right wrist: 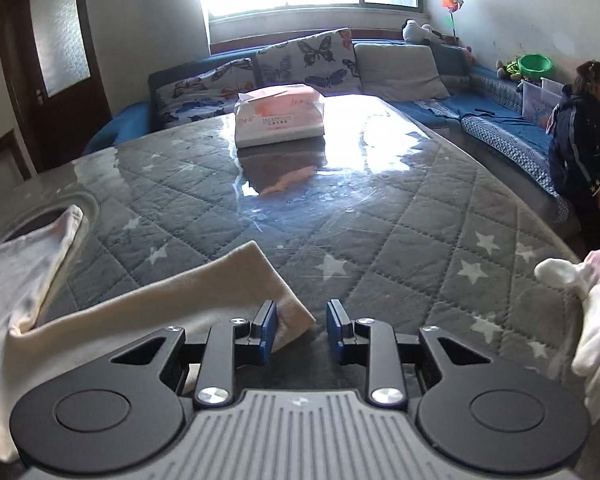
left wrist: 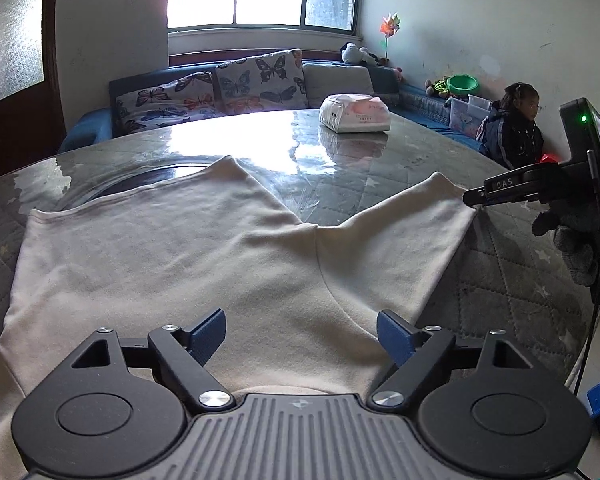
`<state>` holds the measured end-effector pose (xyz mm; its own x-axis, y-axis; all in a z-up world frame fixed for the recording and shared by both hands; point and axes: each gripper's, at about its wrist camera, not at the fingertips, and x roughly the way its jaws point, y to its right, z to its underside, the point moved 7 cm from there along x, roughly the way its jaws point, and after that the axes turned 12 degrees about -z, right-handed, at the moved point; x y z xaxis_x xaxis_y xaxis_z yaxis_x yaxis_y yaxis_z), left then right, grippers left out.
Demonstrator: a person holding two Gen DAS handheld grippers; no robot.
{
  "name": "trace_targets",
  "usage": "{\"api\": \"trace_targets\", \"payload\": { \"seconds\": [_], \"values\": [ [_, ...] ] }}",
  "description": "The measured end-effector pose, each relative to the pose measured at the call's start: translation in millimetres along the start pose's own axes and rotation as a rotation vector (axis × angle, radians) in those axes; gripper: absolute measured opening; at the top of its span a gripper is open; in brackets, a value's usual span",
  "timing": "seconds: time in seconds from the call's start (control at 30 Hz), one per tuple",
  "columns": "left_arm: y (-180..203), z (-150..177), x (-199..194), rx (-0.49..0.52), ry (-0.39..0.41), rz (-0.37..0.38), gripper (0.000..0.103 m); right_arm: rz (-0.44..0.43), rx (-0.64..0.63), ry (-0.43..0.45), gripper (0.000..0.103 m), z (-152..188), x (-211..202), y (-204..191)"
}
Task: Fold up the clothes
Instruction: 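Grasp a sweatshirt sleeve cuff with the right gripper, then fold the sleeve across the sweatshirt body with the right gripper and release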
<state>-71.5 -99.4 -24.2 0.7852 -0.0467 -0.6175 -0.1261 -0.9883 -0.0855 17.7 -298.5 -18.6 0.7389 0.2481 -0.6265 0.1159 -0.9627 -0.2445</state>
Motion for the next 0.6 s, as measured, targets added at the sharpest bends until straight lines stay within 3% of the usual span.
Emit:
{"api": "trace_targets", "payload": {
  "seconds": [0.13, 0.33, 0.6],
  "values": [
    [-2.6, 0.5, 0.5, -0.003, -0.007, -0.015, 0.088, -0.045, 0.012, 0.009, 0.011, 2.3, -2.7, -5.6],
    [-6.3, 2.1, 1.5, -0.017, -0.010, -0.026, 0.090, -0.083, 0.002, 0.052, 0.008, -7.3, -19.7, -18.2],
    [-19.2, 4.3, -3.4, -0.040, 0.001, -0.035, 0.092, -0.246, -0.098, 0.126, 0.008, -43.8, -64.2, -82.3]
  ]
}}
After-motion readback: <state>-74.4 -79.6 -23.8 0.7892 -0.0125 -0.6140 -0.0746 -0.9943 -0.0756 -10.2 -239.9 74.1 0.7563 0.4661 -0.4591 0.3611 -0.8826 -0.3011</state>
